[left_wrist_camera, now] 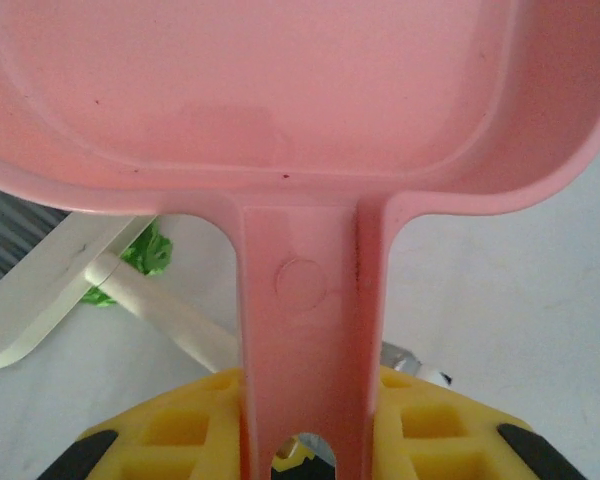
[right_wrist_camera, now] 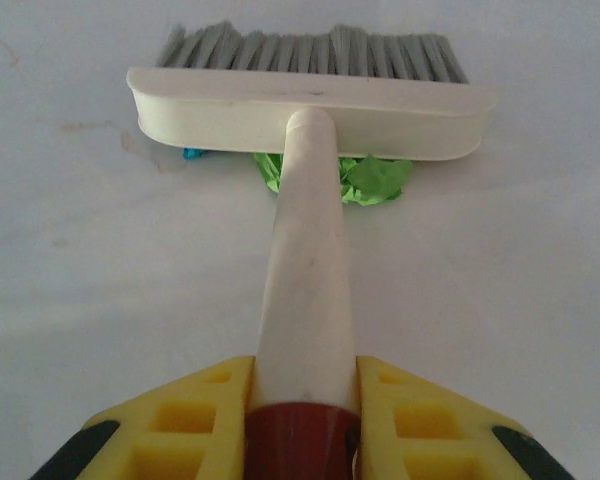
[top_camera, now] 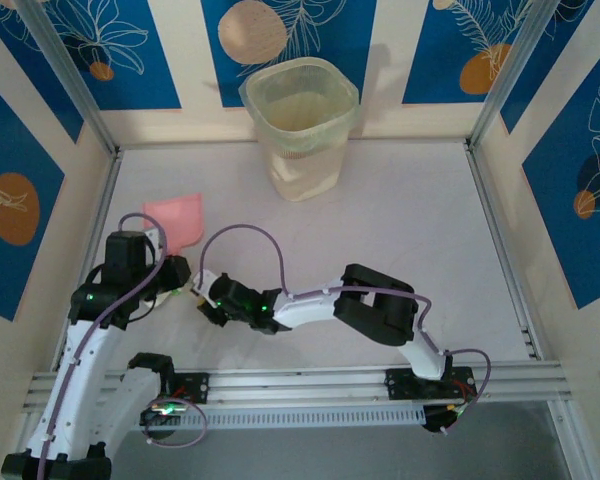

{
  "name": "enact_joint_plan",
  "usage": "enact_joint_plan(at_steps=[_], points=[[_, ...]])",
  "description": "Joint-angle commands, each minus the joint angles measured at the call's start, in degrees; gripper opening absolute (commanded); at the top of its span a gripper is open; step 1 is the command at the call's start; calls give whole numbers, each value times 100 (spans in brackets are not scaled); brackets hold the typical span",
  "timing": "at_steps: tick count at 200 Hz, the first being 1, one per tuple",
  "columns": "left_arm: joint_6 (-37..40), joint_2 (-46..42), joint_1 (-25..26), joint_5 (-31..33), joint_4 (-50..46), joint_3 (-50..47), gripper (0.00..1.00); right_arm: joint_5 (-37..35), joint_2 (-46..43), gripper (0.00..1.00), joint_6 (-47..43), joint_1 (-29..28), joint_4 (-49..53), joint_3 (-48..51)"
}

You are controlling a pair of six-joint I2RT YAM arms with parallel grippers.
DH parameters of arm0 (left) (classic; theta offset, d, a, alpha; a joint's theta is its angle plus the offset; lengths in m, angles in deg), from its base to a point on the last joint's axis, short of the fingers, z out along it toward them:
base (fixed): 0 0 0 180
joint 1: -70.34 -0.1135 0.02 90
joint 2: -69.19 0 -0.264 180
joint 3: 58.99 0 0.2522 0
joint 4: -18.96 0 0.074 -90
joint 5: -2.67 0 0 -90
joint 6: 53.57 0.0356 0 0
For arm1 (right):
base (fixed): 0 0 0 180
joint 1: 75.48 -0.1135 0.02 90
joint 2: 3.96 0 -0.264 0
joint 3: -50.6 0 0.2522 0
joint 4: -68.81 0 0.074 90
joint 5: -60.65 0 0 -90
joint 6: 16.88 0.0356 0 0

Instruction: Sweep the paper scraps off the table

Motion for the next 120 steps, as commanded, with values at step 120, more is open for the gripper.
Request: enact_joint_plan(at_steps=[120], points=[[38,-43,-16,-519,216,25,0,-763,-2262,0,771,617,13,2529]])
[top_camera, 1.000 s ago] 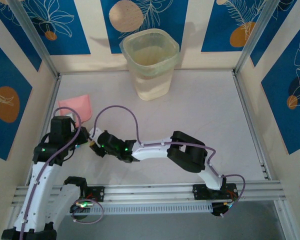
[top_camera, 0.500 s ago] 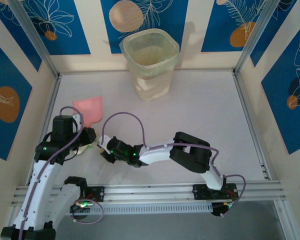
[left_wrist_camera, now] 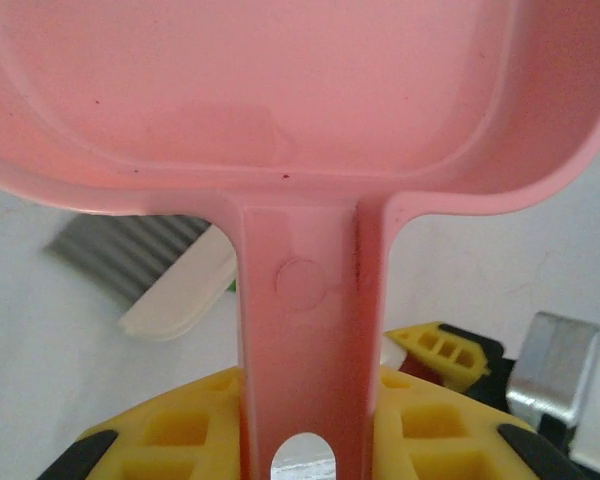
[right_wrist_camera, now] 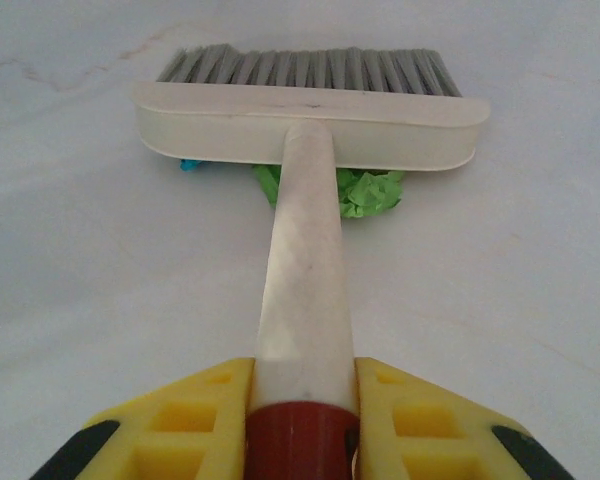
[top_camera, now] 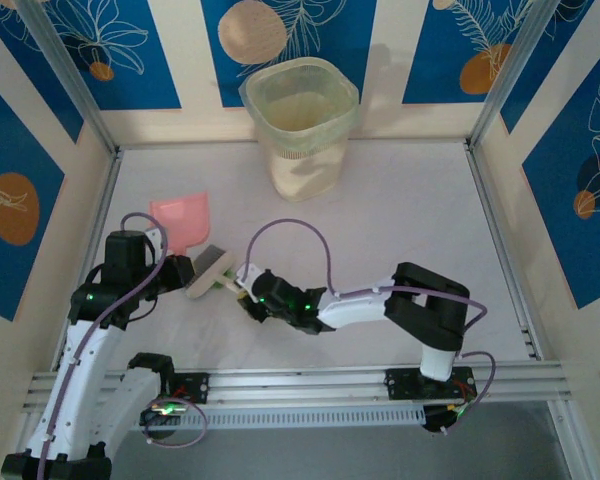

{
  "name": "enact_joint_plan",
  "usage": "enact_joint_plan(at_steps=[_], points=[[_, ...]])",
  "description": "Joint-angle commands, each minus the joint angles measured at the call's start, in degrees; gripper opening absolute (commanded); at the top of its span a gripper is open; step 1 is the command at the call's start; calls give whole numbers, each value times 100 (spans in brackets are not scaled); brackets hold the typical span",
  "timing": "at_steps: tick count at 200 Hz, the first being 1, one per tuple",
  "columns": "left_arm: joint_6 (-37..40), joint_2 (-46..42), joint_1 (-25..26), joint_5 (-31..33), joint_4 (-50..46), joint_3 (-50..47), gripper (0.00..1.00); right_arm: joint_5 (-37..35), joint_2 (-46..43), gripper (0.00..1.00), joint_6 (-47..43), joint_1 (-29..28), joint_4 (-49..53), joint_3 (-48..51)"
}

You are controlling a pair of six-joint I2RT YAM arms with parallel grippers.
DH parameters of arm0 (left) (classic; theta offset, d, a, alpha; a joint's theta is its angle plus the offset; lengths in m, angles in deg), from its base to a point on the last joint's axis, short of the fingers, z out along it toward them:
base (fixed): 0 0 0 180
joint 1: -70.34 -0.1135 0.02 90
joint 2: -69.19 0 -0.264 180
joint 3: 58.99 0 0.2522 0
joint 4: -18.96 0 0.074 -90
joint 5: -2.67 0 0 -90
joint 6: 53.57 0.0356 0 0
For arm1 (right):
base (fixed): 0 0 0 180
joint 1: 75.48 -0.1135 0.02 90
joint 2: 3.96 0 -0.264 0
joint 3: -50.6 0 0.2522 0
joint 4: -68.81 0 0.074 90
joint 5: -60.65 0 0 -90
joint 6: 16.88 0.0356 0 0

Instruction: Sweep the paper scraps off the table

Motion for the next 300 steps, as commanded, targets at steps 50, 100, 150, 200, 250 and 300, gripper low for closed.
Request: enact_joint_plan(at_steps=[50,100,150,200,250,300], points=[[84,-78,-15,-362,249,-28,0,-1090,-1382,0,1908,779,852,1098],[121,-106,-15,-572,337,-85,0,-1274,-2691,0,3187,1174,1574,1674],[254,-192,11,-1100,596,-187,0,-1299,-3520,0,3812,1489,3174,1210],[268,41,549,-1315,736,-180,0,-1515,-4618,0,3980,1530,3949,1111],[44,689,2810,-258,440,315,0,-2092,-5554,0,4635,1775,5541,853],[-87,1963,4884,669,398,429,0,-2371,-5837,0,4932,2174,6526,600]])
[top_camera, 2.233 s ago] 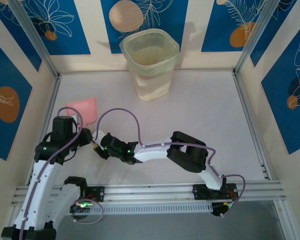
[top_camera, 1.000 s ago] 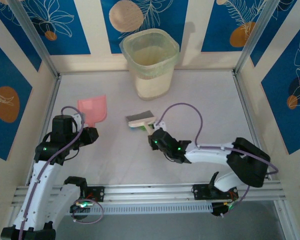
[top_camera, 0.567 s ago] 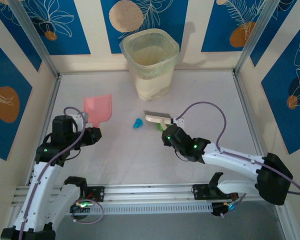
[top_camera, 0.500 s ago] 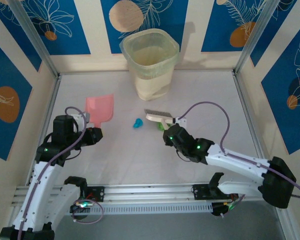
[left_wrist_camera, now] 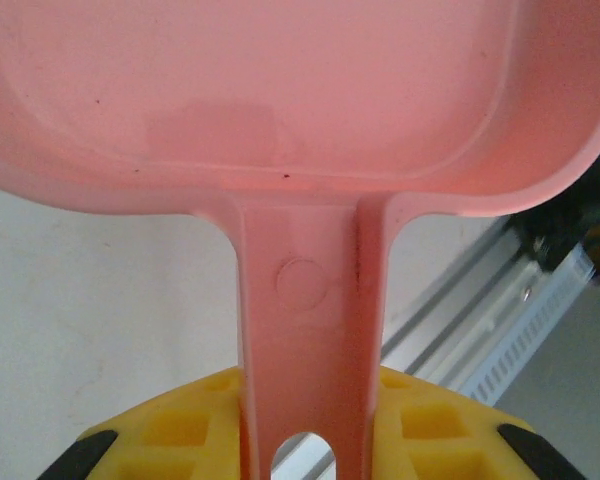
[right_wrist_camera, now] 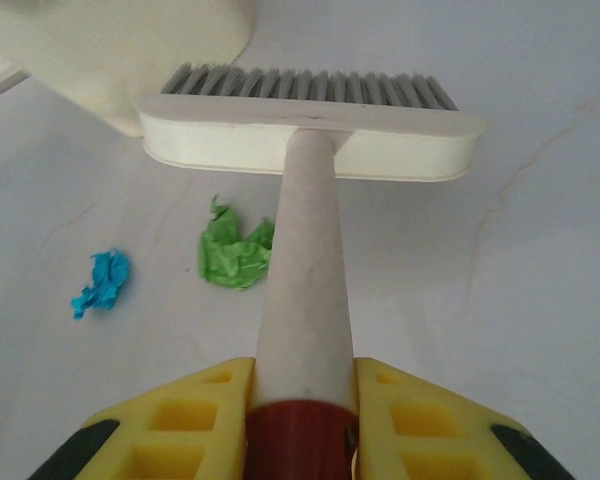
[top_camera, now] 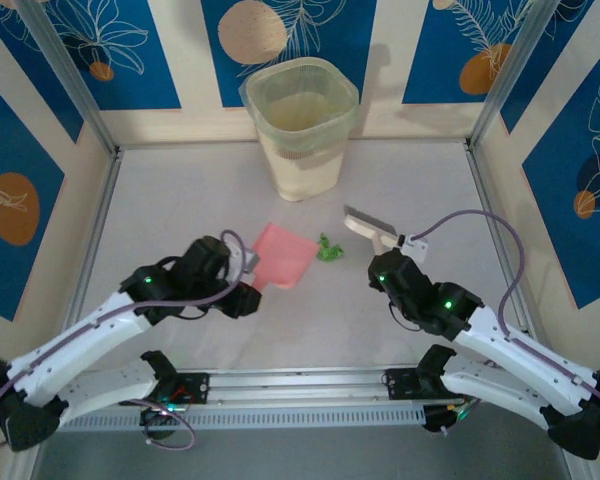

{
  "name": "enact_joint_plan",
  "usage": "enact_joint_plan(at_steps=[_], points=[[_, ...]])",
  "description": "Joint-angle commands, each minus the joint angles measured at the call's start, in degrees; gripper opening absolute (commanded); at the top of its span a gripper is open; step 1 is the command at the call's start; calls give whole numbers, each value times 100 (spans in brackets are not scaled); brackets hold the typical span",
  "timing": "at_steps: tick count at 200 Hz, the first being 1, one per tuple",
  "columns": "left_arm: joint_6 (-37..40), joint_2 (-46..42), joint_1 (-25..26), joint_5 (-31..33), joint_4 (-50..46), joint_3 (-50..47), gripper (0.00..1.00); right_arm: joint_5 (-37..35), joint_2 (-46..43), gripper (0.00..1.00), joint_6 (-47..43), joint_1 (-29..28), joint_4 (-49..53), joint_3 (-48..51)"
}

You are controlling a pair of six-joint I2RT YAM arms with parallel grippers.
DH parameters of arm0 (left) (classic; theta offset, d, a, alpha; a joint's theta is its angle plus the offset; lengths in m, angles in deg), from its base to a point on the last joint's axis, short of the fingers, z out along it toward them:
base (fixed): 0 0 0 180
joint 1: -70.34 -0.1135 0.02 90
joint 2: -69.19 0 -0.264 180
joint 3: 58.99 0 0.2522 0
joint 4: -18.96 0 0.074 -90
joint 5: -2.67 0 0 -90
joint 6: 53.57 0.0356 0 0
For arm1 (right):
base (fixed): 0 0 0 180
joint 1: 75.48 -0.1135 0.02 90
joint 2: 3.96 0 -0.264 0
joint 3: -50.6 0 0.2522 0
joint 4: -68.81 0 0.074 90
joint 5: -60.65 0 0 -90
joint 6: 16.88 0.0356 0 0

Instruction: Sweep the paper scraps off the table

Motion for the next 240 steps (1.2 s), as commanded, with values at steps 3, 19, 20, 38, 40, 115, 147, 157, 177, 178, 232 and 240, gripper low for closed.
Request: enact_joint_plan(at_steps=[3,19,20,38,40,115,147,157,177,178,232,240], points=[[-71,641,740,653,-97,90,0,-458,11,0,294,187,708,-355],[-114,1152,1151,784,-48,64,0,-454,256,0,173,313,981,-585],[-115,1185,1170,785,-37,65,0,-449,280,0,165,316,991,-603],[-159,1668,1427,786,70,44,0,-314,741,0,-200,395,1057,-879],[-164,1709,1451,786,94,45,0,-299,788,0,-235,397,1073,-912],[-115,2969,1406,359,920,-150,0,287,2751,0,-1266,396,762,-1991],[-154,3075,1013,368,1111,-255,0,366,3308,0,-1401,320,893,-2362],[-176,3059,852,252,1207,-303,0,381,3399,0,-1437,272,916,-2387],[-194,3119,716,180,1334,-324,0,423,3472,0,-1462,182,988,-2374],[-195,3127,715,180,1339,-318,0,425,3474,0,-1456,176,995,-2372],[-148,3480,519,68,1501,-233,0,449,3077,0,-1086,-421,1528,-2069],[-157,3478,473,57,1532,-244,0,503,2986,0,-1015,-509,1604,-2015]])
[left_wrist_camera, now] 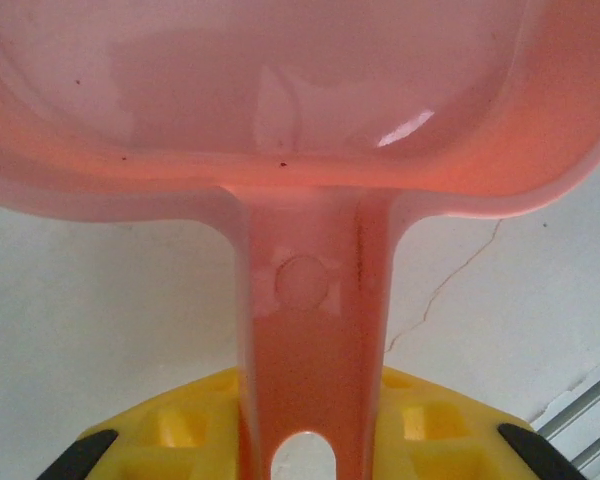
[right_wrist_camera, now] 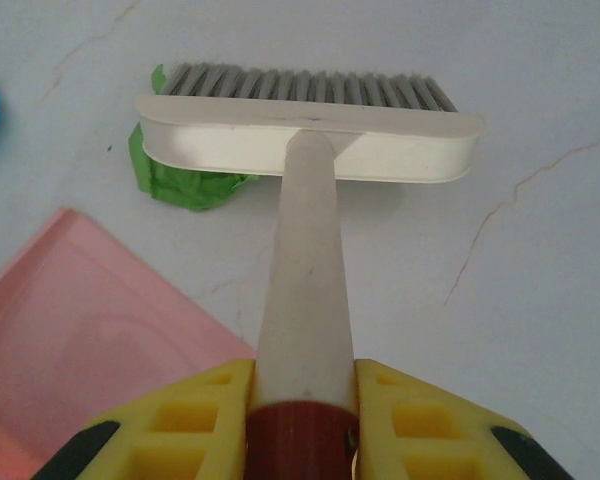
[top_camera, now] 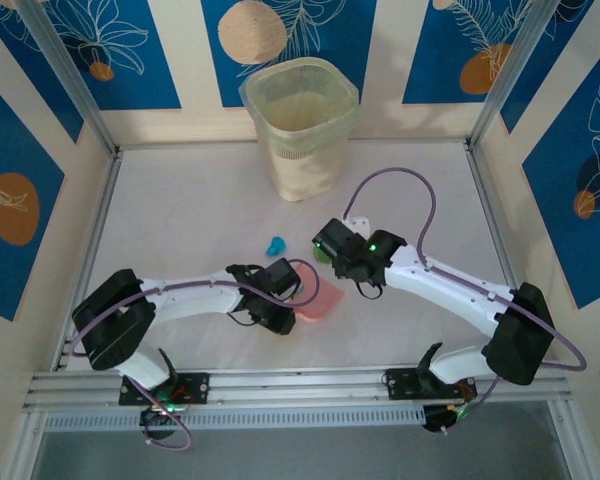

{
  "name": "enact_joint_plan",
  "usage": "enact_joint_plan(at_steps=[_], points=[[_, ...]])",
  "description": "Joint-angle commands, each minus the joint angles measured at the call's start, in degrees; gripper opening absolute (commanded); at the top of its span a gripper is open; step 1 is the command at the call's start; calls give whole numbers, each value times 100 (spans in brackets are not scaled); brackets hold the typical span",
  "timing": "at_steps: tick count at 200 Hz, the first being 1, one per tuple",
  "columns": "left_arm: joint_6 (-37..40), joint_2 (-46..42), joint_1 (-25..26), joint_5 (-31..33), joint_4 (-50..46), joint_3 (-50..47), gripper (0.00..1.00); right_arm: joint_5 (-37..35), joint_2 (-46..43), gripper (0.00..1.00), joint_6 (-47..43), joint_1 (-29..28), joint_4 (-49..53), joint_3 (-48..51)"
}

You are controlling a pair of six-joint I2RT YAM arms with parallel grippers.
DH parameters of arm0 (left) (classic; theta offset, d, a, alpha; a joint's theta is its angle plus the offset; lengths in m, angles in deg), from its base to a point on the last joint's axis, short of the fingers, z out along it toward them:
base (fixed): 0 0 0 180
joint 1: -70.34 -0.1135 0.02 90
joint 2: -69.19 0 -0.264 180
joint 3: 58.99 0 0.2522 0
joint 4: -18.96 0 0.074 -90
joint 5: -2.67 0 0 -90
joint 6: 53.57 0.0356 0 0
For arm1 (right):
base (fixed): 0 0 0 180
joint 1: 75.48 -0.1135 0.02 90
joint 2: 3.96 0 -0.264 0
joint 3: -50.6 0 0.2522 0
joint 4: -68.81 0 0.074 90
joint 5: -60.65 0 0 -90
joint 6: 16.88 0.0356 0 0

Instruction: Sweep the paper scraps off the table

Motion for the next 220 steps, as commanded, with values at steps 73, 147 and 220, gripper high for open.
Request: enact_joint_plan(at_steps=[73,147,220], points=[[-28,150,-273,-405,324,-107,0,485,-1310,0,933,-1203,804,705],[-55,-209,-266,-355,482,-260,0,465,-2256,0,719,-1619,561,804],[-98,-690,-223,-400,611,-431,0,-602,-3663,0,1458,-1610,715,1399]])
